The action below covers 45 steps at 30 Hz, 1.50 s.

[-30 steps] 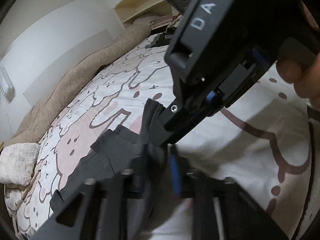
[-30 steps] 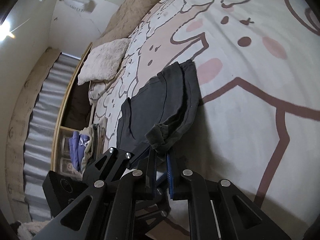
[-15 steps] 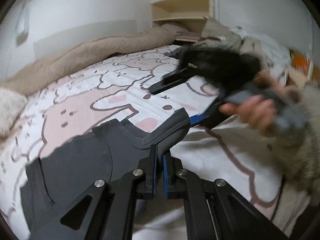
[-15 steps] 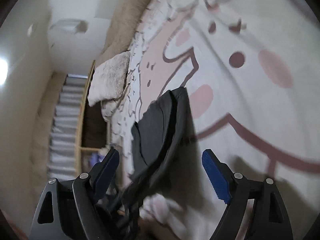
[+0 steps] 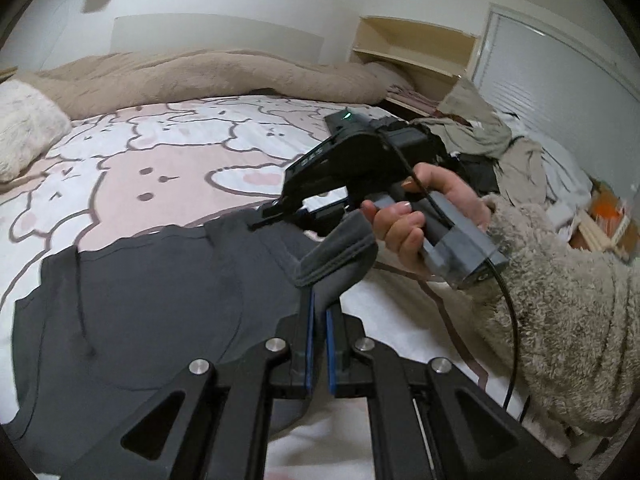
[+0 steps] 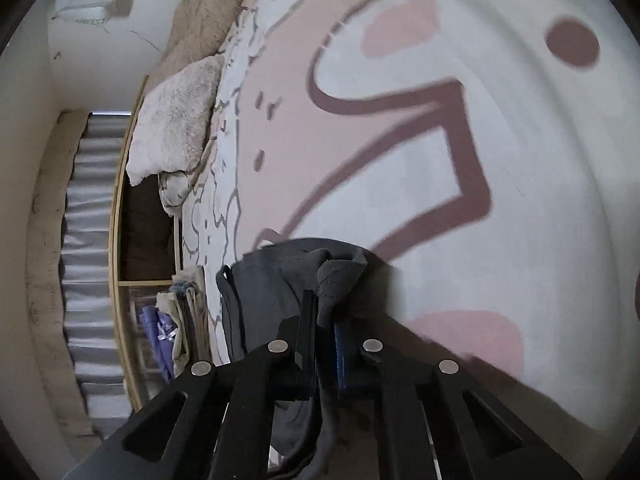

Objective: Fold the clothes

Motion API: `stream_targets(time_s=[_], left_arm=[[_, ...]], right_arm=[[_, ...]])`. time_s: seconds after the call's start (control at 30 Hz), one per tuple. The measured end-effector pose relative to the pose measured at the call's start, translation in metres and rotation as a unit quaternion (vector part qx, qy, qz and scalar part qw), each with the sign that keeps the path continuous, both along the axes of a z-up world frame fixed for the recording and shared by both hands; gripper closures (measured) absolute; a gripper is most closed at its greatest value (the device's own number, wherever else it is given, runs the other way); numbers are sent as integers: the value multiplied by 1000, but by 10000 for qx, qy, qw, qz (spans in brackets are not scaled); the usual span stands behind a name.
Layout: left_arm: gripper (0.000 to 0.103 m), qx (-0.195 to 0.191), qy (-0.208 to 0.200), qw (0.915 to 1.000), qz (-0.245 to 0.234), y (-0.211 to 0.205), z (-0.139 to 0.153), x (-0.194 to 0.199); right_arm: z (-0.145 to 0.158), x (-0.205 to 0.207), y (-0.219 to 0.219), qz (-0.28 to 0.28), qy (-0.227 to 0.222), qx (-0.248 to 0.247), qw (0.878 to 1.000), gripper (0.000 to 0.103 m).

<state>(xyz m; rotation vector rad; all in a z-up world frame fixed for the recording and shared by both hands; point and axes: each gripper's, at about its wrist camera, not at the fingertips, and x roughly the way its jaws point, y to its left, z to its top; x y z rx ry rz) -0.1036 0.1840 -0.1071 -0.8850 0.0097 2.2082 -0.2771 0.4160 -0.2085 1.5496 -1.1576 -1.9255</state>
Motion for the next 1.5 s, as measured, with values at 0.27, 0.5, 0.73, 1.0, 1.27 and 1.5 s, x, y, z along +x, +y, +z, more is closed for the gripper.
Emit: stream_targets(time_s=[0.27, 0.5, 0.73, 1.0, 1.27, 1.5], left_arm=[[97, 307, -188, 9948, 955, -83, 16, 7], [97, 189, -410, 9849, 1674, -148, -5, 13], [97, 490, -525, 9762, 2044, -191, -16, 16], [97, 722, -651, 9775, 1874, -191, -22, 12], [64, 901, -1092, 9621, 2333, -216, -37, 1], [57, 769, -1428, 9547, 2494, -213, -52, -24]], right_arm=[[63, -9, -81, 435, 649, 871, 9931, 95], [63, -27, -179, 990, 644, 1640, 9794, 95], [63, -26, -235, 920, 751, 2615, 9579, 95], [70, -20, -227, 492, 815, 3104, 9458, 95], [52, -27, -255, 991, 785, 2696, 9546, 95], [38, -33, -277, 1355, 799, 2310, 9602, 39]])
